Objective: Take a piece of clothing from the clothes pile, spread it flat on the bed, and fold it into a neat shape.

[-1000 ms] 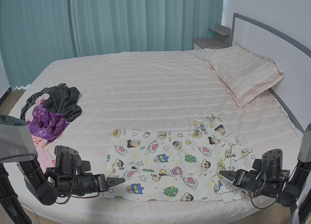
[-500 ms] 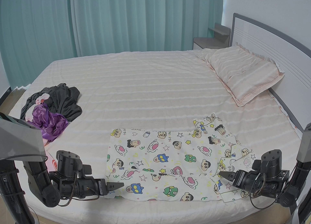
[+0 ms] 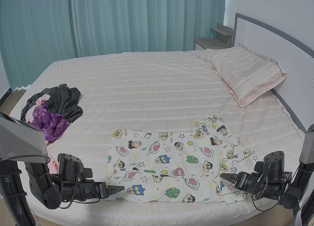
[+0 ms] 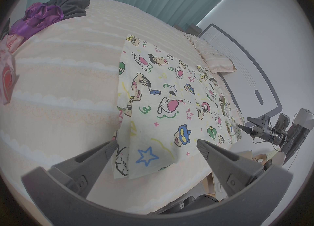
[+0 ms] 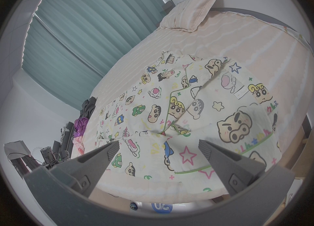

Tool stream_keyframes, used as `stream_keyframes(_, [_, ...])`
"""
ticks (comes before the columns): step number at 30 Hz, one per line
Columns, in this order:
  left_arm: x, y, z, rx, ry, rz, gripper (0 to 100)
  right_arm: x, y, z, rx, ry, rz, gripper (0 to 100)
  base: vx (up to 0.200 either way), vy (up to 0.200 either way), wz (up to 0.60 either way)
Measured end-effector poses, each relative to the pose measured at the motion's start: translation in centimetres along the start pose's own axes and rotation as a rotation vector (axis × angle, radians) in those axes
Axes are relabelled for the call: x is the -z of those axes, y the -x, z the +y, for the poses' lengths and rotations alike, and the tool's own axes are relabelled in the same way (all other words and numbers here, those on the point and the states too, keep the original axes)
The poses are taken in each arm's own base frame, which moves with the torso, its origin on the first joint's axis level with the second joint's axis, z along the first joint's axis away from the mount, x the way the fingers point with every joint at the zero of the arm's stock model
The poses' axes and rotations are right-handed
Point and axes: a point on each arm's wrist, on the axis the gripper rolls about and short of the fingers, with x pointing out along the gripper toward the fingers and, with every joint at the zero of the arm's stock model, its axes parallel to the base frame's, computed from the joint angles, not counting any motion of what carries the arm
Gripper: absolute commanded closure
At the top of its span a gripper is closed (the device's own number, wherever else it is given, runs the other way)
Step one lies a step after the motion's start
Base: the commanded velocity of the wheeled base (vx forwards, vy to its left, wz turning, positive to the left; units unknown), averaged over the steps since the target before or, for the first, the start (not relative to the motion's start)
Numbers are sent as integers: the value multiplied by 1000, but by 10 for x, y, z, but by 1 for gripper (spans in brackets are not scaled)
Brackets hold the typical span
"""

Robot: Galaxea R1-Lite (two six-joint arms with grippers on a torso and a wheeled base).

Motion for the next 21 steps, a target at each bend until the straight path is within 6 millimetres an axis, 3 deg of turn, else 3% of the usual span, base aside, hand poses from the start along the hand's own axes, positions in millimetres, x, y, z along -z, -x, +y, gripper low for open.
stream_keyframes(21, [3,-2,1,-6,6,14,0,1,-2,-1,6,-1,9,0,0,0,0])
